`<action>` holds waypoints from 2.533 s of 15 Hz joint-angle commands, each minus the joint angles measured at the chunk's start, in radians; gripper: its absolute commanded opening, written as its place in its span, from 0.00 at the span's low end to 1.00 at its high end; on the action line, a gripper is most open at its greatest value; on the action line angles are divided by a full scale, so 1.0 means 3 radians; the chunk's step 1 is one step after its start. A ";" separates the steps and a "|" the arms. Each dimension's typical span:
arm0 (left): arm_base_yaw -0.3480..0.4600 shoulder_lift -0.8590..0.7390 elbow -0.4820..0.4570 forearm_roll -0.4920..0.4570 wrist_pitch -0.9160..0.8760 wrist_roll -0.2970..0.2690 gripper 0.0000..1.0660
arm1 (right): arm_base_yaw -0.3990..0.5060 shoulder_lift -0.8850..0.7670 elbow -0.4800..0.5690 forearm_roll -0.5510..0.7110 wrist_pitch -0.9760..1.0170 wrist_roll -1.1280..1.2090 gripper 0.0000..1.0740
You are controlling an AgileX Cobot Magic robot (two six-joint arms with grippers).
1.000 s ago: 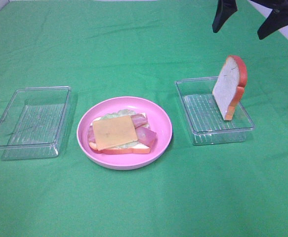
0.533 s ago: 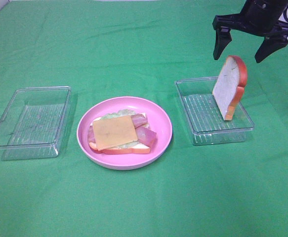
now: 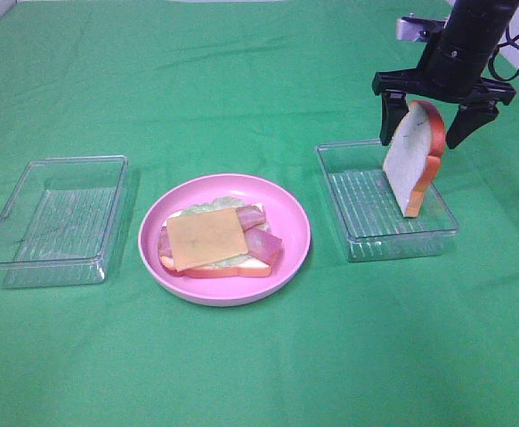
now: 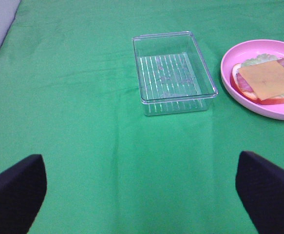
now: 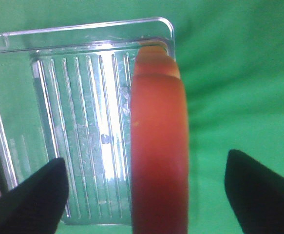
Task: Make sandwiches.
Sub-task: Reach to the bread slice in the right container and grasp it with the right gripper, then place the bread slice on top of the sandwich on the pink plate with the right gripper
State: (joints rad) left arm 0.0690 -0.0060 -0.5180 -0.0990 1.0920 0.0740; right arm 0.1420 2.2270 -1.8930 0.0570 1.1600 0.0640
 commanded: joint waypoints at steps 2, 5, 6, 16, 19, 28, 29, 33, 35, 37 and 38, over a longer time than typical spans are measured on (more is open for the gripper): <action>-0.0017 -0.0050 0.0007 -0.0037 -0.0047 -0.0027 0.94 | -0.0013 0.0017 -0.0020 -0.0017 0.0063 0.0053 0.54; -0.0017 -0.0047 0.0007 -0.0037 -0.0047 -0.0027 0.94 | -0.0007 0.0017 -0.0020 -0.0027 0.0067 0.0053 0.52; -0.0017 -0.0047 0.0007 -0.0037 -0.0047 -0.0027 0.94 | -0.0007 0.0017 -0.0020 -0.0027 0.0083 0.0053 0.52; -0.0017 -0.0047 0.0007 -0.0037 -0.0047 -0.0027 0.94 | -0.0007 -0.0020 -0.0027 -0.0010 0.0130 0.0050 0.00; -0.0017 -0.0047 0.0007 -0.0037 -0.0047 -0.0027 0.94 | -0.0007 -0.0120 -0.0067 -0.0010 0.0233 0.0057 0.00; -0.0017 -0.0047 0.0007 -0.0037 -0.0047 -0.0027 0.94 | -0.0007 -0.0750 -0.0323 0.0367 0.0573 0.0007 0.00; -0.0017 -0.0047 0.0007 -0.0037 -0.0047 -0.0027 0.94 | -0.0007 -0.0873 -0.0267 0.0517 0.0573 -0.0050 0.00; -0.0017 -0.0047 0.0007 -0.0043 -0.0047 -0.0027 0.94 | -0.0007 -0.1453 0.0633 0.1550 0.0207 -0.0550 0.00; -0.0017 -0.0047 0.0007 -0.0047 -0.0047 -0.0027 0.94 | -0.0003 -0.1750 0.1460 0.2553 -0.0233 -0.1137 0.00; -0.0017 -0.0047 0.0007 -0.0047 -0.0047 -0.0027 0.94 | 0.0003 -0.1773 0.1917 0.3103 -0.0337 -0.1380 0.00; -0.0017 -0.0047 0.0007 -0.0047 -0.0047 -0.0027 0.94 | 0.0030 -0.1773 0.2007 0.3197 -0.0353 -0.1443 0.00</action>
State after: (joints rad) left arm 0.0690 -0.0060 -0.5180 -0.0990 1.0920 0.0740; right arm 0.1520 1.6990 -1.3040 0.9640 1.0660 -0.3410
